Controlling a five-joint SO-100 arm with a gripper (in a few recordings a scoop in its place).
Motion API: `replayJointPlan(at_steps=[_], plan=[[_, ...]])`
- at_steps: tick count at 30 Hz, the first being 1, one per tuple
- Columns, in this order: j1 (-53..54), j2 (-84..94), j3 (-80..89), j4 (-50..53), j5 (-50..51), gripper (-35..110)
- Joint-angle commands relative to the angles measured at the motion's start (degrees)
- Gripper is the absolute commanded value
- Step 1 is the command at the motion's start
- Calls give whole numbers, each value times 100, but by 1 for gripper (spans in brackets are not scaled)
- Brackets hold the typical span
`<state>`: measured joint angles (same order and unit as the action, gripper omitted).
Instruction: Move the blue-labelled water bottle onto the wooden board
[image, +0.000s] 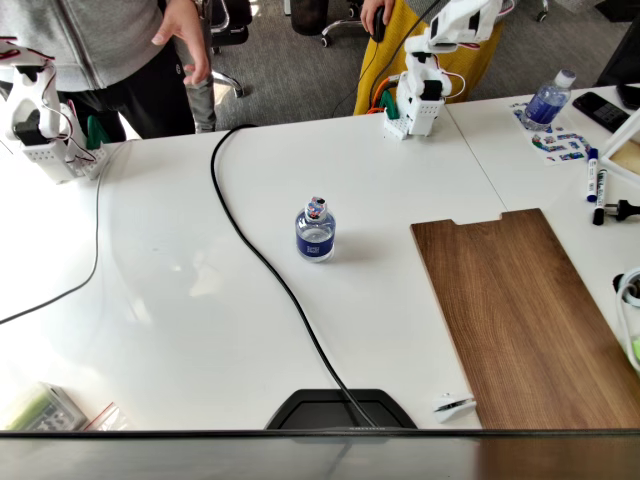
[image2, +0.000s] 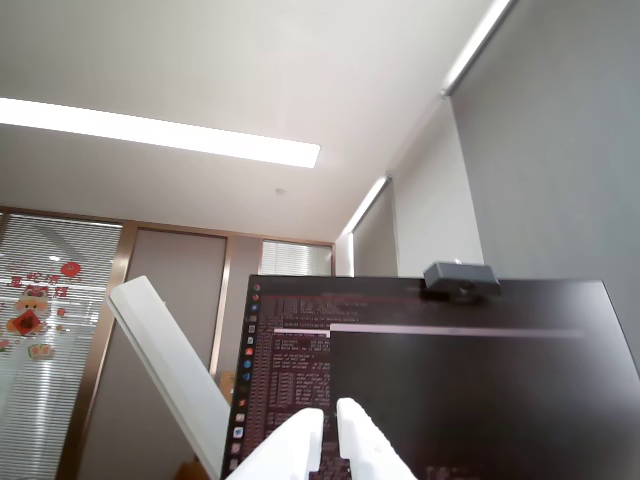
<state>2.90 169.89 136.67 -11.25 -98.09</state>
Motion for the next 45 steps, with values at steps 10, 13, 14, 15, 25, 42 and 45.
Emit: replayJointPlan(at_steps=[10, 13, 14, 15, 25, 42, 45], plan=[[-44, -264, -492, -79, -185, 0], [-44, -308, -536, -79, -193, 0], [-44, -343, -580, -79, -193, 0], [-44, -396, -642, -53, -193, 0], [141, -1828, -2180, 290, -158, 0], [1204, -3929, -3850, 457, -167, 0], [1573, -4228, -3990, 527, -158, 0]])
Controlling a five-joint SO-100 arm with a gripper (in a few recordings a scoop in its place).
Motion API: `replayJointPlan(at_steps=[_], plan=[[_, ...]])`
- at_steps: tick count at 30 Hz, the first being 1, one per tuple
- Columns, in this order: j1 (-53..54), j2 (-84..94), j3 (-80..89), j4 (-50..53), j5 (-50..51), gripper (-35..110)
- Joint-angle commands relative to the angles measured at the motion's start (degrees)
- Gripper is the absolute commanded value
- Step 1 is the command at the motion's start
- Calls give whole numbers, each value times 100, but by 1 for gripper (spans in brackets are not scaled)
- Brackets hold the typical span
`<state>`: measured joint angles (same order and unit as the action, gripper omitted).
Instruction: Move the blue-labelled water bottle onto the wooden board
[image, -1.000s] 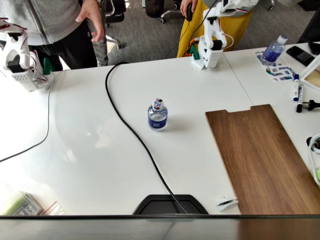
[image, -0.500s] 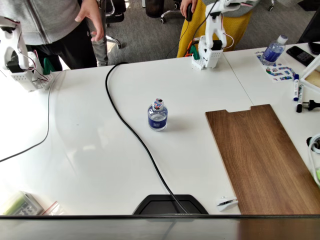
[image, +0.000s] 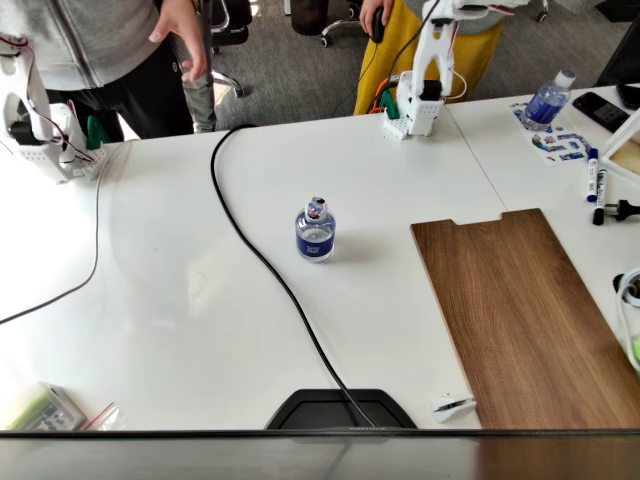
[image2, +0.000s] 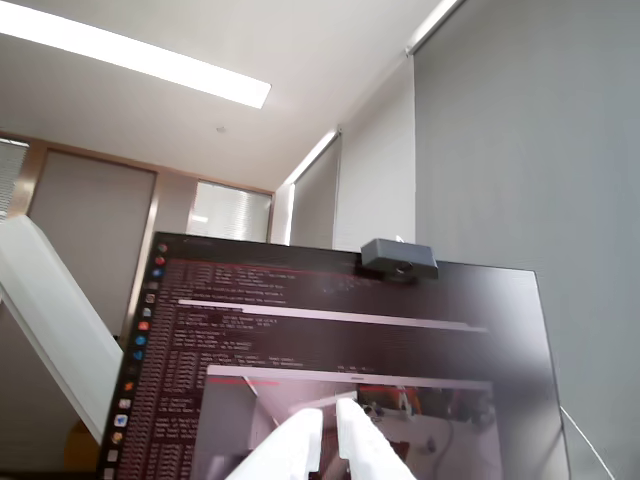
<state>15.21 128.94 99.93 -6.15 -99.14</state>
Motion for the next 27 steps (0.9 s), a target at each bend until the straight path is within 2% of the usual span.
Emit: replayJointPlan(at_steps=[1, 6, 11, 17, 23, 27], plan=[[457, -264, -413, 44, -35, 0], [905, -1134, -1485, 325, 132, 0], [1187, -1784, -2733, 1037, 176, 0], [1714, -1925, -2874, 1608, -70, 0], [2312, -2417, -2839, 1512, -360, 0], [2663, -3023, -2892, 958, -598, 0]])
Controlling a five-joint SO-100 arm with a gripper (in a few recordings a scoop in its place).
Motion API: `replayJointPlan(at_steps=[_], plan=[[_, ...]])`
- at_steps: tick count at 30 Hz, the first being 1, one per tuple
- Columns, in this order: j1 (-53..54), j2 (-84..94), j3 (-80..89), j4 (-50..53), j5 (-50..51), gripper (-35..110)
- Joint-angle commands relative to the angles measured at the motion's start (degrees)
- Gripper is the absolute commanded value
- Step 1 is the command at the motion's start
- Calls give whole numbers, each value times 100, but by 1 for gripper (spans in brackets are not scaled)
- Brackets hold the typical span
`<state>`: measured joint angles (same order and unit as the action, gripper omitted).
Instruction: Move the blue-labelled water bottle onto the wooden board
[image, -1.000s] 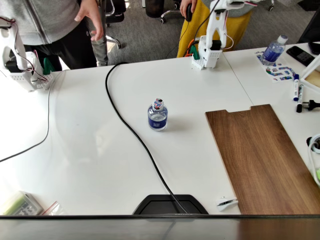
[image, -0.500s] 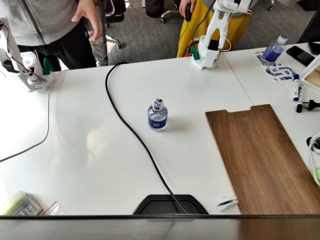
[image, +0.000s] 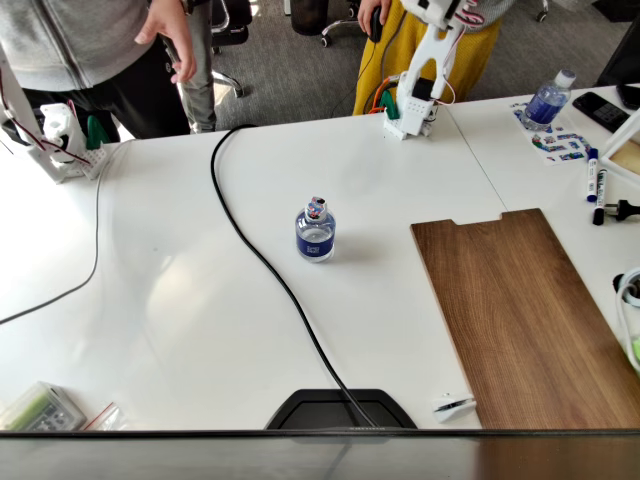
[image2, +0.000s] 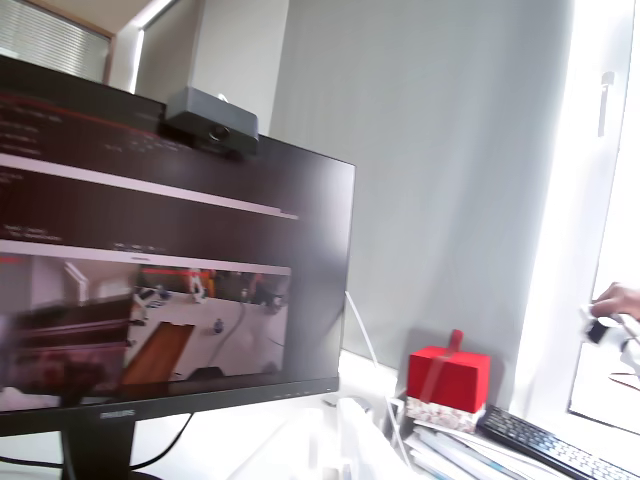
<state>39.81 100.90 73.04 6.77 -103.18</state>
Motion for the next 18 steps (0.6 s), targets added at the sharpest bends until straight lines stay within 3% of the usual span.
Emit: replayJointPlan(at_steps=[1, 9, 13, 18], plan=[[290, -396, -264, -439, -237, 0], [650, -1283, -817, -712, -413, 0], [721, -1318, -817, -615, -483, 18], [844, -1503, -835, -624, -606, 27]])
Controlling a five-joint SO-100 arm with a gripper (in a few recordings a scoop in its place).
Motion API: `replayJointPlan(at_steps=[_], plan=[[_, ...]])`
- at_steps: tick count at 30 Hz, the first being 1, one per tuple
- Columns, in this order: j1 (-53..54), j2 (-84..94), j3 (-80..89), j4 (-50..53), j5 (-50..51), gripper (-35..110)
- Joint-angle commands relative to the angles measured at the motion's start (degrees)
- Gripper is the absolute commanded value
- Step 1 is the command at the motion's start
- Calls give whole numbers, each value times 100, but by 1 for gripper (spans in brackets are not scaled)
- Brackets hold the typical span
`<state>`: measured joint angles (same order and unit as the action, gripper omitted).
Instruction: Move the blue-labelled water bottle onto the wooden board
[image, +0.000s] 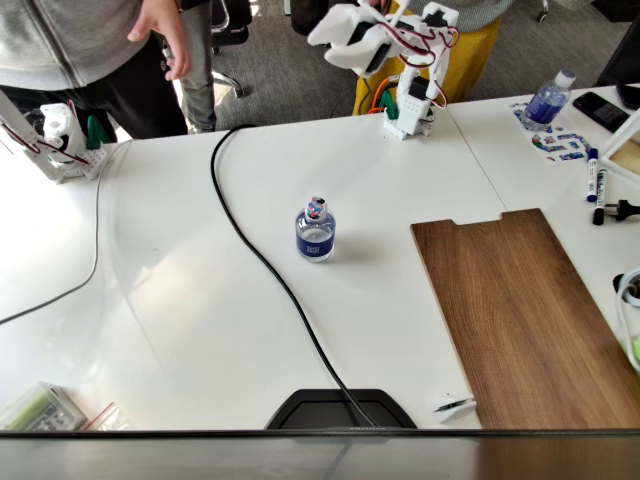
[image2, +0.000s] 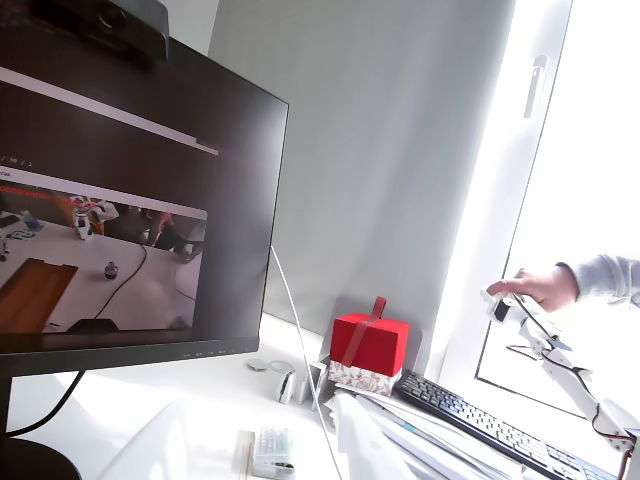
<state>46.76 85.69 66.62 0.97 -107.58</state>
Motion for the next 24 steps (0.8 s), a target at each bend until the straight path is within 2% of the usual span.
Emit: replayJointPlan(at_steps=[1, 3, 15, 20, 24], plan=[[185, -62, -237, -44, -167, 28], [255, -264, -387, -44, -193, 34], [422, -1389, -738, -888, -615, 33], [220, -1863, -756, -1635, -738, 33], [-53, -2118, -694, -2276, -466, 32]])
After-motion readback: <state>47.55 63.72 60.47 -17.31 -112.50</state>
